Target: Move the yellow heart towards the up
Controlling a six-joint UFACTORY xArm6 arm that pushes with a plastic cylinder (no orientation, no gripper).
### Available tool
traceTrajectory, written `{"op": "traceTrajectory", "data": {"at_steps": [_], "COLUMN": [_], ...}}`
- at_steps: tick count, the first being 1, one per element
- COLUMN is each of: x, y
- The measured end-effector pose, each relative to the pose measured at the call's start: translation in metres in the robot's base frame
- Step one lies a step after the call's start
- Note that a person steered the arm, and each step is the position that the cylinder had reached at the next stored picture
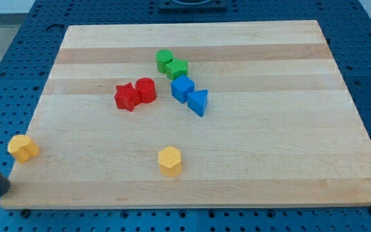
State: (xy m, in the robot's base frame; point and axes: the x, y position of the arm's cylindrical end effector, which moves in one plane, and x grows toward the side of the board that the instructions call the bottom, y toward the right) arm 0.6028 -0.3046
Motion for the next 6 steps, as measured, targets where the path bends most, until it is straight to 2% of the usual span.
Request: {"op": "traceTrajectory", "data": {"at_steps": [1,3,5,6], "x": [-0.013,-0.085,-0.097,-0.097], "y": [0.0,0.0,0.059,0.044]}}
